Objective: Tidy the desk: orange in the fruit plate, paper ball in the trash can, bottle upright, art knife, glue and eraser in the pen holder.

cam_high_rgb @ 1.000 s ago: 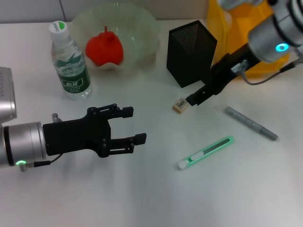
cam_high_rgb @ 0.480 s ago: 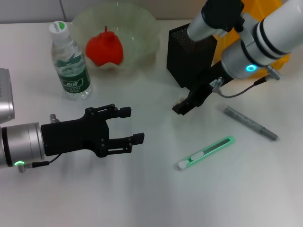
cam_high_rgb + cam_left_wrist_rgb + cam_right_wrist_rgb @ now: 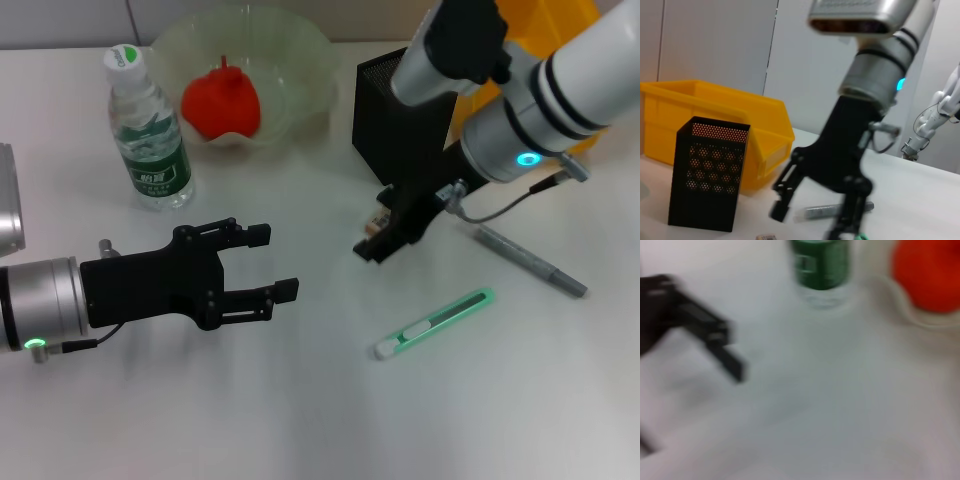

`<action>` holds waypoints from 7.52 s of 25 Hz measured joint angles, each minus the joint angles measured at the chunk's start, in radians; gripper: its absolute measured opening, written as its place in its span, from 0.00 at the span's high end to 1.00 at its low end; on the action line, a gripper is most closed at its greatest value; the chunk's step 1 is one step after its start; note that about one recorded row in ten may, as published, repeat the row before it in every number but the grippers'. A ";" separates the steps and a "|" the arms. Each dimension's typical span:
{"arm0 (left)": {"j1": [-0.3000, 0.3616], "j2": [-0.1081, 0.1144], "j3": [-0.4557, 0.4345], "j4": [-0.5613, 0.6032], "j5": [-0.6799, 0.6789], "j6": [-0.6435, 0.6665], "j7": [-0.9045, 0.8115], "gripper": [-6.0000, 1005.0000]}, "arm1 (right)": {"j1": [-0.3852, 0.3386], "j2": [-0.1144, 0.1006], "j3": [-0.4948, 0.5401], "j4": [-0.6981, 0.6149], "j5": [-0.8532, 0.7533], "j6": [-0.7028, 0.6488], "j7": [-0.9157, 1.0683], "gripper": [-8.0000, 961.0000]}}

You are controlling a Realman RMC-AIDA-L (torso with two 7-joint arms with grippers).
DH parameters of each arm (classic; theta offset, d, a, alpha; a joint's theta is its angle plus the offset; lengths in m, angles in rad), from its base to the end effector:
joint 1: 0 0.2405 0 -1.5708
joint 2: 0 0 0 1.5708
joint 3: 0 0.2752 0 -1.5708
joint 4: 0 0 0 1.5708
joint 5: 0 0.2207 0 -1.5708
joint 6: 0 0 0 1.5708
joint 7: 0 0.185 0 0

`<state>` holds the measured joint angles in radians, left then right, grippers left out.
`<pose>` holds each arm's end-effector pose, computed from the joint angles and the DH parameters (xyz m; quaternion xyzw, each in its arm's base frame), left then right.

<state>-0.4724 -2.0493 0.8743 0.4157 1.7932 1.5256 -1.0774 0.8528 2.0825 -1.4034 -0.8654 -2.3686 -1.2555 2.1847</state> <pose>-0.2821 0.3216 -0.0816 -0.9410 -0.1688 -0.2710 0.1123 0.1722 0.4232 -0.1162 -0.9704 0.1861 -0.1140 0.1032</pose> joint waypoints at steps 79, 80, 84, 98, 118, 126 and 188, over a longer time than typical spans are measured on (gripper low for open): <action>0.051 0.038 -0.006 0.049 0.031 0.103 -0.022 0.20 | -0.006 0.005 -0.169 0.031 0.039 -0.169 -0.505 0.67; 0.051 0.038 -0.010 0.049 0.031 0.103 -0.022 0.20 | -0.006 0.005 -0.169 0.030 0.039 -0.164 -0.505 0.67; 0.051 0.038 -0.011 0.049 0.031 0.103 -0.022 0.20 | -0.008 0.005 -0.168 0.030 0.039 -0.149 -0.505 0.67; 0.053 0.043 -0.015 0.049 0.030 0.109 -0.023 0.20 | -0.005 -0.004 0.146 0.010 0.086 -0.255 -0.504 0.83; 0.042 0.021 -0.132 0.042 0.022 0.102 -0.025 0.20 | -0.221 -0.022 0.633 0.108 0.760 -0.214 -0.690 0.83; 0.045 -0.002 -0.177 0.037 0.019 0.077 -0.013 0.20 | -0.164 -0.005 0.623 0.362 0.958 -0.061 -0.947 0.83; 0.054 0.004 -0.196 0.030 -0.012 0.039 -0.116 0.20 | -0.029 0.010 0.661 0.829 1.288 0.093 -1.746 0.55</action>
<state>-0.4181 -2.0454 0.6779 0.4461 1.7815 1.5647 -1.1935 0.8240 2.0923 -0.7422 -0.0367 -1.0807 -1.1625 0.4386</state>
